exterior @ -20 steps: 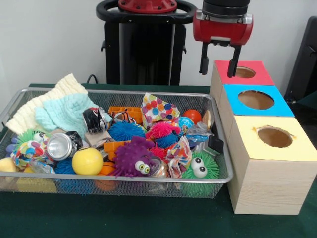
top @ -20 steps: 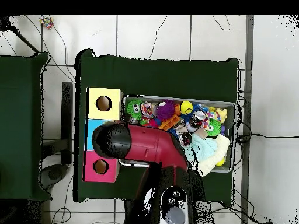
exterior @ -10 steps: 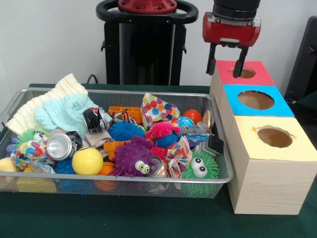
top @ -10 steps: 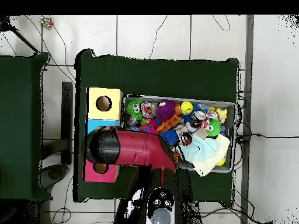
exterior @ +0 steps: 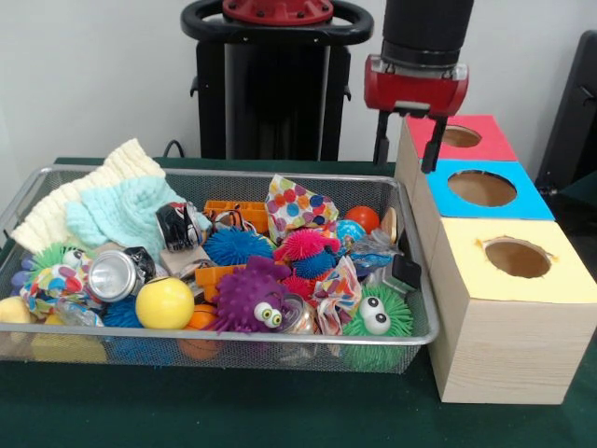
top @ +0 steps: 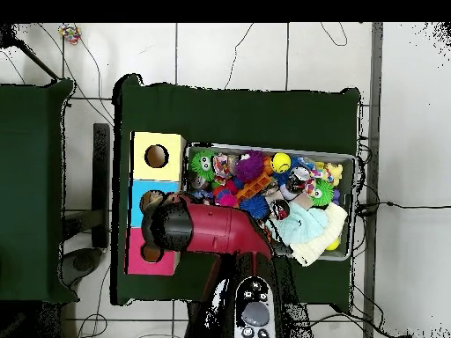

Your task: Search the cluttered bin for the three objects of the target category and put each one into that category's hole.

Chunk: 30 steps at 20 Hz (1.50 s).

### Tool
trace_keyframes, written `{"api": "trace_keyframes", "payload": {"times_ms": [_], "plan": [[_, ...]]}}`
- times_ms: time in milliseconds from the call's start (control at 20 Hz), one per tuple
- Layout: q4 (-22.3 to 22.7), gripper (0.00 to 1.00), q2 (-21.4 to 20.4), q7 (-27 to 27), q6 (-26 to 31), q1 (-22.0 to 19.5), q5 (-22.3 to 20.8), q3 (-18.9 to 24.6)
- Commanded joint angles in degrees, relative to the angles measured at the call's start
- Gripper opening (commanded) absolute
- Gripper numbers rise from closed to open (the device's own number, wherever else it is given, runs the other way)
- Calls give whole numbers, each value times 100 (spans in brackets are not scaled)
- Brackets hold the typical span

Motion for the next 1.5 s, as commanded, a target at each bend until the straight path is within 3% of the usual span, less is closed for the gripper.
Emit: {"api": "trace_keyframes", "payload": {"times_ms": [50,450,750,1150,1500], "plan": [[627,100,393,654,-511,-241,-192,418],[709,100,645,827,-902,-155,-176,289],[490,100,769,1132,-808,324,-131,-332],[770,100,489,947,-563,219,-11,-151],[598,100,710,569,-448,-233,-36,179]]}}
